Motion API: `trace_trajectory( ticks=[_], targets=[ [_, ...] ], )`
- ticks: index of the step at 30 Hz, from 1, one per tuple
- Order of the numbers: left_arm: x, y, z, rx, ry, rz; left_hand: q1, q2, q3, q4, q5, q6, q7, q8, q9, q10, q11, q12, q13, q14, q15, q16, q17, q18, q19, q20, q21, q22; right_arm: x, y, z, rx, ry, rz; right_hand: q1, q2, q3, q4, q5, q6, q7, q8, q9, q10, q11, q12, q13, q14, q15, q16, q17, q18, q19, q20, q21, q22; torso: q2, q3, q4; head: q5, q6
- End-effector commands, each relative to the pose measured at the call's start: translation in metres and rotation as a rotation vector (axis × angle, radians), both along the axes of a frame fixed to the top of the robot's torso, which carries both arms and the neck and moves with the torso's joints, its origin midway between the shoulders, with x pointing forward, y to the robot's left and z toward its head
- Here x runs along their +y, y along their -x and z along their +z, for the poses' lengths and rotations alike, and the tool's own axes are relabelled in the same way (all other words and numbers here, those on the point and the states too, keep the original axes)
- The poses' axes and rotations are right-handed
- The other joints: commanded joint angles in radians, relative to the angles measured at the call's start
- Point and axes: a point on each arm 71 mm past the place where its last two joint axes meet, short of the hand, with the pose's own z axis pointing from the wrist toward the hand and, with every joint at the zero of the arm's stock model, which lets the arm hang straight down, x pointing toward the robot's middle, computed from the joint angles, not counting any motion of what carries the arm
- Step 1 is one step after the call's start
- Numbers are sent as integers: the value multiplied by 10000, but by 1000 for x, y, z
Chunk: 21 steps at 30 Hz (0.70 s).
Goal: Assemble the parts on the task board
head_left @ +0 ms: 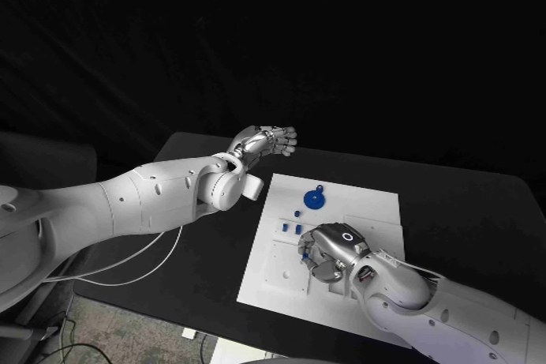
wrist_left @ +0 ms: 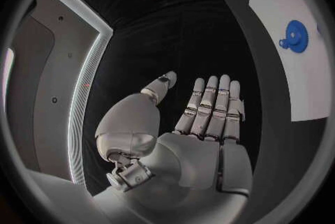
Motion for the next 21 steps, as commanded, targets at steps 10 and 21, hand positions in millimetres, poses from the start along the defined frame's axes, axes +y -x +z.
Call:
trace_trajectory(
  ticks=[10,21],
  targets=[
    [-2,0,2,-31,122,-163,49,-11,3,-77,-44,35,241,3,-14,69,12,-75,-16,-45,5,-13,8,202,39,1,-39,8,2,2,-6,10,283,118,21,108,-7,-58,-13,61,16,22,15,442,26,27,22,-18,-73,22,-10,680,-12,-81,62,200,3,14,-10,163,-63],
    [-1,0,2,-19,117,-157,43,-14,4,-79,-52,34,242,1,-18,66,15,-84,-19,-53,9,-19,9,202,39,4,-48,8,5,5,-9,58,216,174,13,119,-12,-66,-13,61,17,20,18,445,27,17,30,-16,-73,22,-12,680,-11,-82,66,199,0,5,-9,198,-113]
  ],
)
